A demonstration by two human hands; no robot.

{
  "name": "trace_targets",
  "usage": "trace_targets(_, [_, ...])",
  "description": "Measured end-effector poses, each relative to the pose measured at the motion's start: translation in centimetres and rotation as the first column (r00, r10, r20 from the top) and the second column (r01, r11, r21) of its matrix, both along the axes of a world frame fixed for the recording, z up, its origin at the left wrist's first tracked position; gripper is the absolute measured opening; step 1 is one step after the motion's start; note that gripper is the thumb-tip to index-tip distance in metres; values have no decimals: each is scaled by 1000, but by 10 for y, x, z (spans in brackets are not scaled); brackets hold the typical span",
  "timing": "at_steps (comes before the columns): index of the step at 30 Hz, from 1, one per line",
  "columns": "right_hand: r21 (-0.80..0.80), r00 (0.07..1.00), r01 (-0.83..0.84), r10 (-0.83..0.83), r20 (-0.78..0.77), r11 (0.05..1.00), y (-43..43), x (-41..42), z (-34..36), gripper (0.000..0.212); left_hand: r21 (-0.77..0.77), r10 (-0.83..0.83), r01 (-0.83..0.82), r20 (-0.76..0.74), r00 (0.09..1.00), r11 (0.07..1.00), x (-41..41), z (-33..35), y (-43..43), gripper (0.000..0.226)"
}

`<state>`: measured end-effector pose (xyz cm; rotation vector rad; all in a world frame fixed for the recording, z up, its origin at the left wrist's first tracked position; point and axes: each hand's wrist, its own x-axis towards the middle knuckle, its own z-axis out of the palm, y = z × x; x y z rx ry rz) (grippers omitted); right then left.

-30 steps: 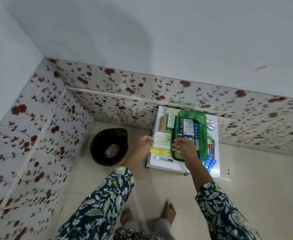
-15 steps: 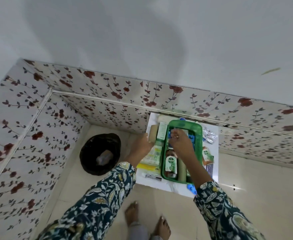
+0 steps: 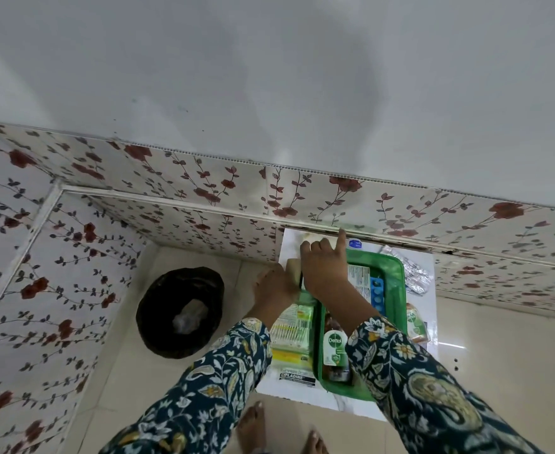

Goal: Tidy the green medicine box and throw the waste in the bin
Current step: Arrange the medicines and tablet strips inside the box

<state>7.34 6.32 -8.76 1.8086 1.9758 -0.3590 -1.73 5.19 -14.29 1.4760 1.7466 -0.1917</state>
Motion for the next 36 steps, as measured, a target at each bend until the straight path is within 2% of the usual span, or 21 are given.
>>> trace_targets(4, [-46,996,-4,8,84,999,4,1,-4,59,28,-61,60,7,998,998,0,5,1,44])
trace_targets(9, [-81,989,9,3,146,997,11,-3,-10,64,-28,115,-112,192,975,993,-12,14,13,26])
trace_targets(12, [-83,988,-19,32,152,996,13,-9,-10,63,-62,179,-169,290,940,984,-27,20,18,26])
trace_targets(16, [-23,999,1,0,47,1000,5,-11,4,69,-87,239,-223,323,916,971,-38,42,18,33])
trace_targets(20, [113,975,186,-169,-145,976,-13,20,46,90,-94,297,-283,373,879,955,-39,79,14,43])
trace_targets(22, [147,954,268,-242,-176,952,-26,52,64,94,-102,255,-234,402,879,967,-25,97,10,43])
trace_targets(25, [71,954,274,-262,-144,959,-50,94,75,89,-84,102,-78,341,935,993,19,112,-5,33])
trace_targets(29, [-13,982,177,-178,-69,984,-69,117,56,80,90,-114,104,117,987,991,77,110,-29,25])
trace_targets(33, [17,991,129,-128,-43,991,-75,123,37,79,209,-179,184,-44,983,960,95,96,-40,34])
trace_targets(36, [100,964,246,-233,-124,964,-68,126,35,58,382,-246,244,-45,968,891,93,89,-37,31])
